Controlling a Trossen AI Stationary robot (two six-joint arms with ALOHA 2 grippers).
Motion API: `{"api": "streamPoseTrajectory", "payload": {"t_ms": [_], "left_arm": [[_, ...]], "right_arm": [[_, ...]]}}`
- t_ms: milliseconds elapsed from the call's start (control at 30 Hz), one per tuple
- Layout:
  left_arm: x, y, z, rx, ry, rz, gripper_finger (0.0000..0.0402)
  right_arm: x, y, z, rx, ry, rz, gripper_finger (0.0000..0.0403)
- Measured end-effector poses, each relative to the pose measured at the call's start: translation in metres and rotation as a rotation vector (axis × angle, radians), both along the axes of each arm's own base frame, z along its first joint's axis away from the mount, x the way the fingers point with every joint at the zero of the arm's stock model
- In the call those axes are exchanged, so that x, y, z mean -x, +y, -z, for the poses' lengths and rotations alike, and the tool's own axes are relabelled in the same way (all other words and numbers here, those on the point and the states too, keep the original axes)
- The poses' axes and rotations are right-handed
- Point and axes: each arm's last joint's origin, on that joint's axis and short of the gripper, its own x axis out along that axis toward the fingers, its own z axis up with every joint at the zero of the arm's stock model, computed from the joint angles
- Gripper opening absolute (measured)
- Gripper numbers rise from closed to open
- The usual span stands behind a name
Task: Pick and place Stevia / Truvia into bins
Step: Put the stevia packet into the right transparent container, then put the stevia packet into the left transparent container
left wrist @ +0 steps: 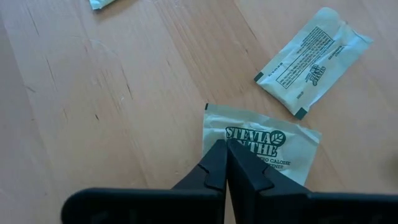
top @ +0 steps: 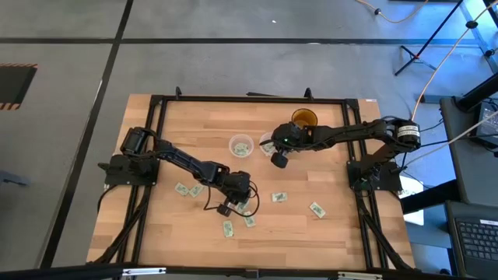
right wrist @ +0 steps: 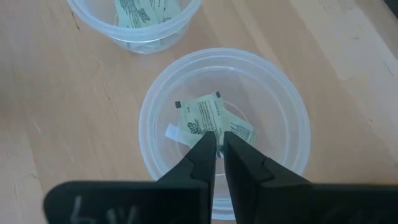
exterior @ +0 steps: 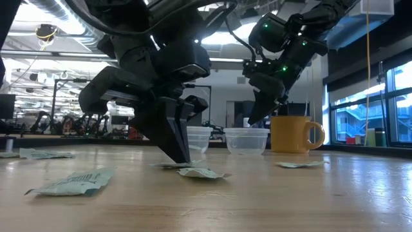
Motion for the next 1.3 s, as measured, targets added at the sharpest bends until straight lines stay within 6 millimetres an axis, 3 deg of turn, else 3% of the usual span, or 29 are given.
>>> {"api": "streamPoseTrajectory", "payload": {"t_ms": [367,733,833,1033,1167,1300], "left_arm": [[0.000,0.000,0.001,-0.003,0.005,0.000,0.0002],[0.002,0.002,-0.002,-0.013,0.012,-0.007,0.0002],[0.006,0.007,-0.007,-0.020,0.027,-0.021,0.0002],[0.007,0.017,-0.016,-0.017,0.020,-0.048,0.0002],[0.008,0.023,-0.018,-0.017,0.033,-0.061,0.0002],[0.014,0.035,-0.033,-0.018,0.036,-0.089,0.0002]], "right_arm": [[0.000,-0.001,0.000,0.011,-0.001,0.031,0.0043],[0.004,0.003,-0.005,0.005,0.003,0.023,0.0151],[0.005,0.016,-0.020,-0.035,-0.057,-0.057,0.0160],[0.011,0.063,-0.039,-0.159,-0.116,-0.373,0.0163],[0.015,0.094,-0.036,-0.147,-0.071,-0.514,0.0163],[0.021,0.112,-0.022,-0.141,-0.005,-0.517,0.0163]]}}
